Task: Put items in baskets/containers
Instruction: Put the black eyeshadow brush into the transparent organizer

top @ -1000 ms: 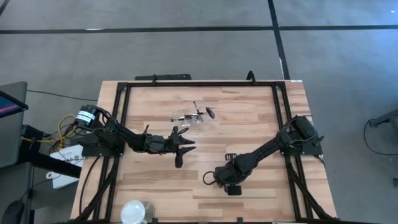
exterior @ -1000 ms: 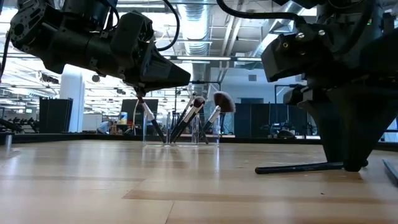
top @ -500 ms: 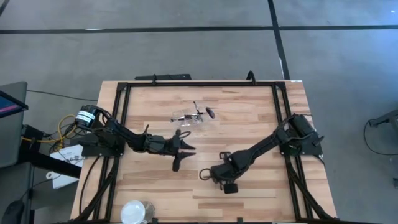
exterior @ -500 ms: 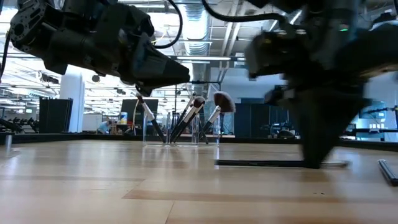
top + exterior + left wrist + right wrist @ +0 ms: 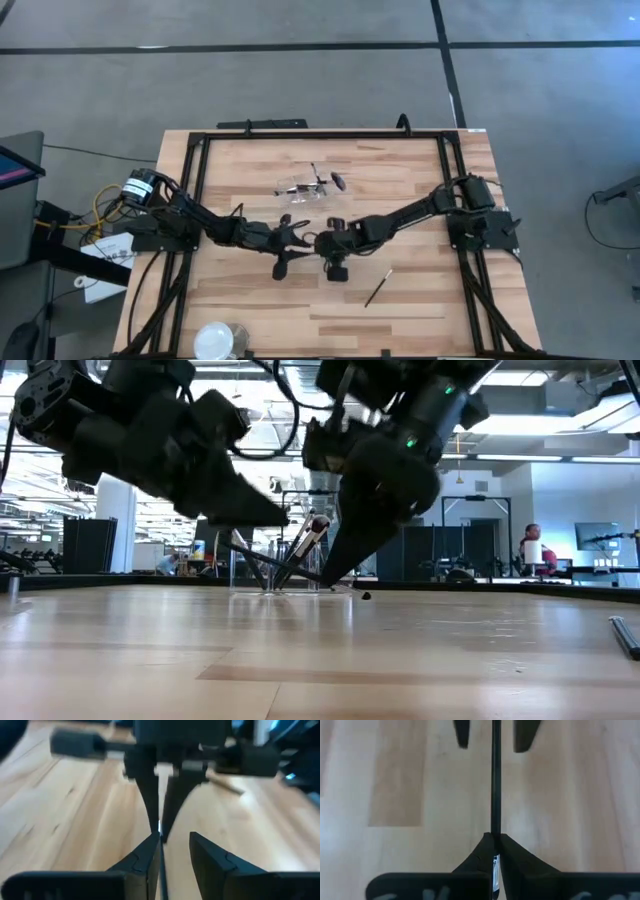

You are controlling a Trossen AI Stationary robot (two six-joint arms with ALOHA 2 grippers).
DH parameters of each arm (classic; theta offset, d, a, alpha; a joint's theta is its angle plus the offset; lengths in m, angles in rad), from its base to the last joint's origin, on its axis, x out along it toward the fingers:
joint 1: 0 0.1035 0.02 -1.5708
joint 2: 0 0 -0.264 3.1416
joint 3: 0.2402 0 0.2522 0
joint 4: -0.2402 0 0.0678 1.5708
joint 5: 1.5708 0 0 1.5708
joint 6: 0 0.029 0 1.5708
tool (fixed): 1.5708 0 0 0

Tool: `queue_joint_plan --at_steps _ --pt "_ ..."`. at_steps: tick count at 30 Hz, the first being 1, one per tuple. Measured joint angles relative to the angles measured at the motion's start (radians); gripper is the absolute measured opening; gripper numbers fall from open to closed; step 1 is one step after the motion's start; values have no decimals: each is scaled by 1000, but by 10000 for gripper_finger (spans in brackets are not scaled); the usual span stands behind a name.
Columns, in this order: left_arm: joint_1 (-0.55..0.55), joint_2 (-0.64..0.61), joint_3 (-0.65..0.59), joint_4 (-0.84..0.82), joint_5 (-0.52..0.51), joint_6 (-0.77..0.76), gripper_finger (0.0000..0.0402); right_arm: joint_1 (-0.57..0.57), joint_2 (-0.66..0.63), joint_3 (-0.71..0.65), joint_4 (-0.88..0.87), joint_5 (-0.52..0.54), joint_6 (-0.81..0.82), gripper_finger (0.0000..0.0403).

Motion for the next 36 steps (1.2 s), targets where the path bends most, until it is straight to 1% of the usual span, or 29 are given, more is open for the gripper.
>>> queue_joint_plan --at_steps 3,6,11,15,19,22,31,36 --pt "13 1 0 -52 -15 -1 112 -6 1 0 -2 -1 -7 2" --pt "19 1 0 -63 15 -5 136 -4 1 0 -4 -5 -7 2" --pt "19 1 0 -78 17 -5 172 -7 1 0 -3 -3 -8 2" --pt "19 1 0 -89 25 -5 178 -5 1 0 -3 0 -8 2" --pt "18 1 0 -122 25 -28 162 -5 0 0 -4 19 -10 1" --pt "19 1 0 -144 25 -28 140 -5 0 0 -4 21 -10 1" --pt "20 1 0 -144 20 -28 81 -5 -1 0 26 21 -8 2" --pt "21 1 0 -144 21 -30 40 -5 -2 0 29 31 -8 2"
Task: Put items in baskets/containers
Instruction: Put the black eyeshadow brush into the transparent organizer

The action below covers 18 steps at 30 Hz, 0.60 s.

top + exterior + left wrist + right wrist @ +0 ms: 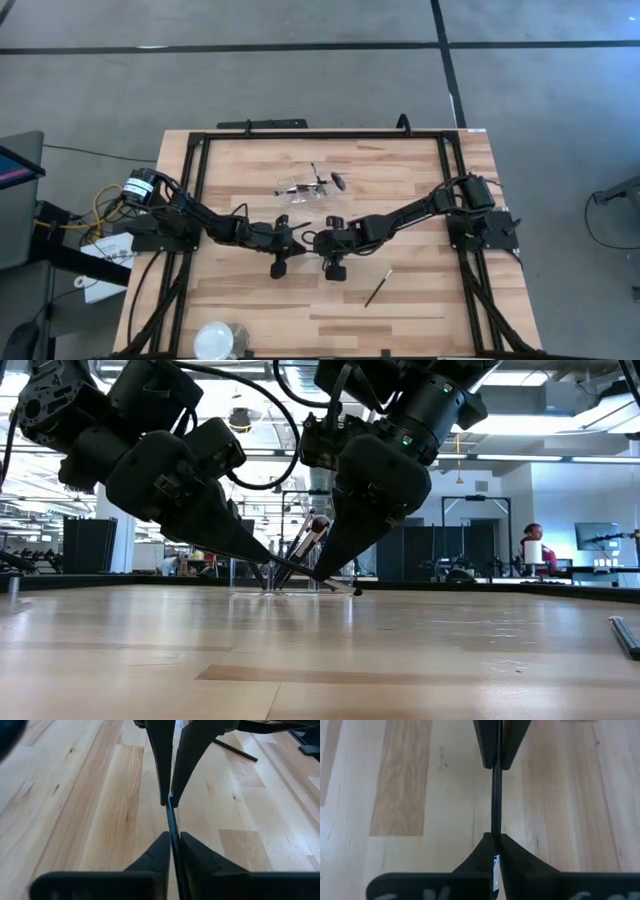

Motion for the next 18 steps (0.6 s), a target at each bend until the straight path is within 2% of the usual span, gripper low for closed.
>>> queue_joint_plan --at_steps 4,9,14,18 --pt "0 0 0 -1 -5 0 16 0 0 0 0 11 1 2" --pt "0 0 0 0 -9 2 23 0 0 0 0 10 0 8" --pt "0 0 0 1 -33 3 13 0 0 2 1 14 -3 48" --pt "0 -3 0 3 -63 3 19 5 -8 73 -109 15 -47 83"
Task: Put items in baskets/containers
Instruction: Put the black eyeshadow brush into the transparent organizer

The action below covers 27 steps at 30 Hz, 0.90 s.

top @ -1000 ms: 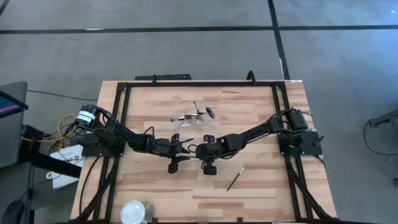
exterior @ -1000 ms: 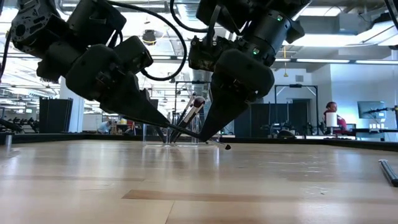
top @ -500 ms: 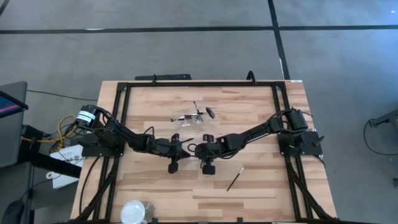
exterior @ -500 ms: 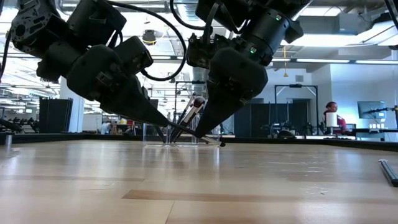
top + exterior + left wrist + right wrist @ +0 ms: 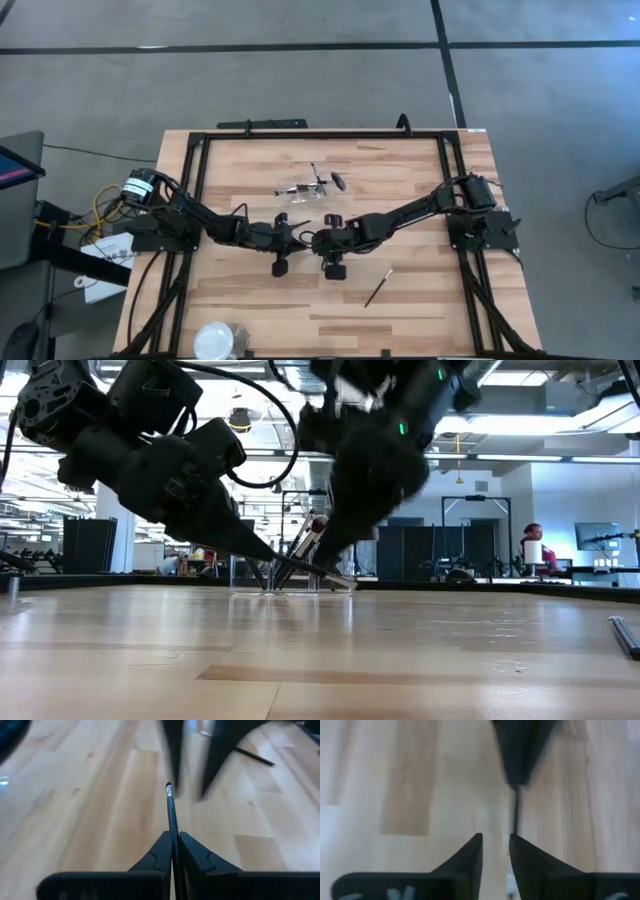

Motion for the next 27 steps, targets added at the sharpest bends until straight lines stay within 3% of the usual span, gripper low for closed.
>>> queue_joint_plan --at_steps 6,11,13,17,19,22,27 --pt "29 -43 -1 -5 -38 1 14 7 -15 269 -416 49 -79 119" --pt "80 -174 0 -12 -38 7 20 38 -18 524 -869 356 -129 116" --pt "94 -246 0 -55 -39 29 18 45 -39 575 -995 419 -91 108" --pt "96 -384 0 -157 -38 131 15 50 -156 544 -1020 409 -20 92" --pt "96 -443 0 -201 -40 156 18 51 -247 449 -935 403 -16 86" --pt "89 -513 0 -245 -43 177 20 48 -426 191 -591 372 -34 78" --pt "69 -583 0 -250 33 191 15 35 -629 -403 389 221 -237 73"
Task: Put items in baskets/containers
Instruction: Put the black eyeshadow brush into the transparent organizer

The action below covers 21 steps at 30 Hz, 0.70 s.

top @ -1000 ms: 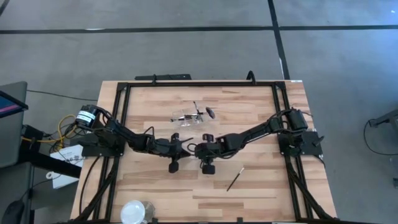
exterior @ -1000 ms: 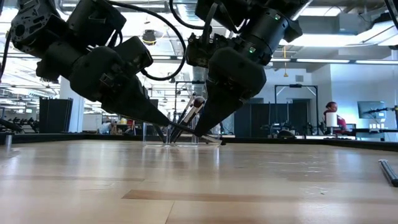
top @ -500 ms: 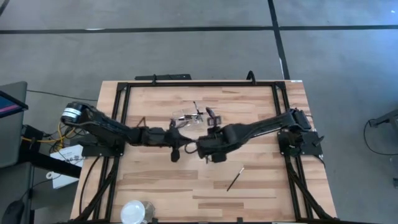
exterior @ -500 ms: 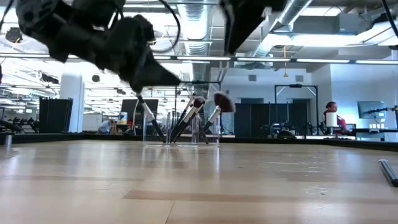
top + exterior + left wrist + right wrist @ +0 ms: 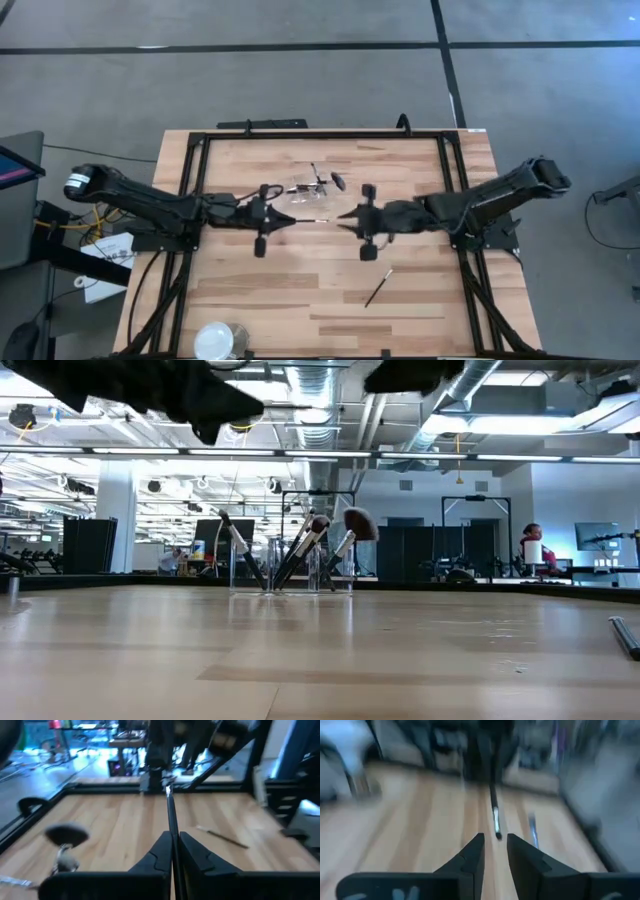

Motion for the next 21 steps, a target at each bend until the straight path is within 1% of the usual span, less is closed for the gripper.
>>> queue_joint_plan --at_steps 2,4,6,8,9,13,14,18,21 --pt "-8 -13 0 2 11 5 16 -19 1 -190 425 -36 -61 73" --pt "-9 -14 0 11 13 40 17 -42 43 -311 780 -40 -75 73" --pt "-8 -6 0 48 11 68 17 -64 91 -377 960 -38 -75 73" --pt "-6 1 0 82 12 71 14 -87 129 -396 1019 -50 -50 73" --pt "-6 7 1 106 19 71 14 -98 142 -395 1023 -77 -29 74" --pt "-6 10 0 150 60 71 18 -145 200 -366 1015 -258 36 90" --pt "-6 10 0 157 66 71 18 -153 215 -350 1015 -289 38 96" --pt "-6 10 0 190 121 71 16 -155 265 -283 1062 -325 12 127" --pt "-6 10 0 201 145 71 17 -136 303 -231 1090 -381 -42 148"
